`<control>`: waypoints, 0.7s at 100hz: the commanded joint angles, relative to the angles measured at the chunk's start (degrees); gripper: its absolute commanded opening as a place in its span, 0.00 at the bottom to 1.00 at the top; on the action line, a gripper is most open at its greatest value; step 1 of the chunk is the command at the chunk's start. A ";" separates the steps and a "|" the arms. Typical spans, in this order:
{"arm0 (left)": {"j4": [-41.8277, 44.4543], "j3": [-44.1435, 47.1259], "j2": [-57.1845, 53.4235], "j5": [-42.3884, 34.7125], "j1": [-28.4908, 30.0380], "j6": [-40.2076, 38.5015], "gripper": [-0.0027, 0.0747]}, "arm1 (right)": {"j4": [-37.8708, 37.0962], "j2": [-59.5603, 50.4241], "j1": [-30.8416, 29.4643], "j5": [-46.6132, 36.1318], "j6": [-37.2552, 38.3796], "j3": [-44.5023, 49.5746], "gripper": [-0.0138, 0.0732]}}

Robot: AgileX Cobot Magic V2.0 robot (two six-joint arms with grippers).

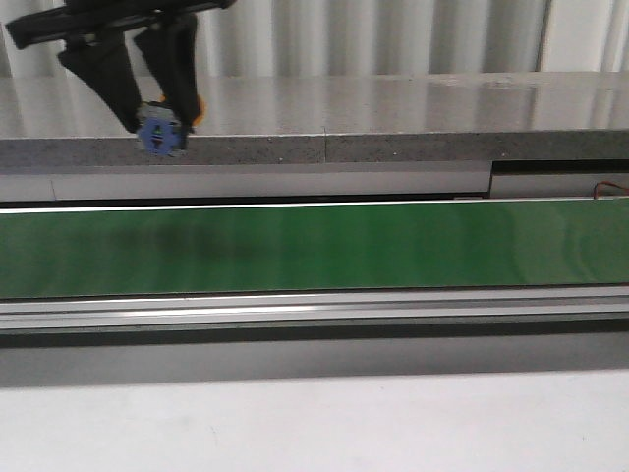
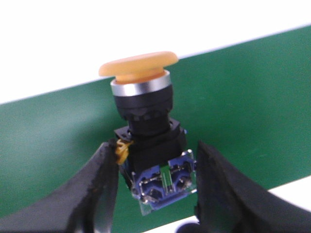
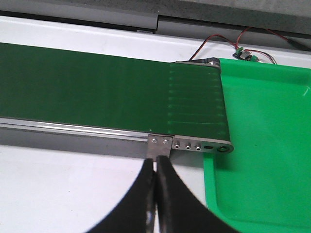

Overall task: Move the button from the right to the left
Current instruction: 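Close the left gripper on the button and lift it, then carry the button with the left gripper over the blue tray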

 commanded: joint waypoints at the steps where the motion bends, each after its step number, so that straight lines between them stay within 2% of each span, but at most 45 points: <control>1: 0.81 -1.67 -3.86 0.81 2.89 1.98 0.01 | -0.16 0.61 0.03 -3.91 -0.45 -1.35 0.08; 13: 0.82 -1.67 -4.00 3.45 7.44 4.92 0.01 | -0.16 0.61 0.03 -3.91 -0.45 -1.35 0.08; 70: 0.82 0.03 -4.00 3.37 28.22 18.71 0.01 | -0.16 0.61 0.03 -3.91 -0.45 -1.35 0.08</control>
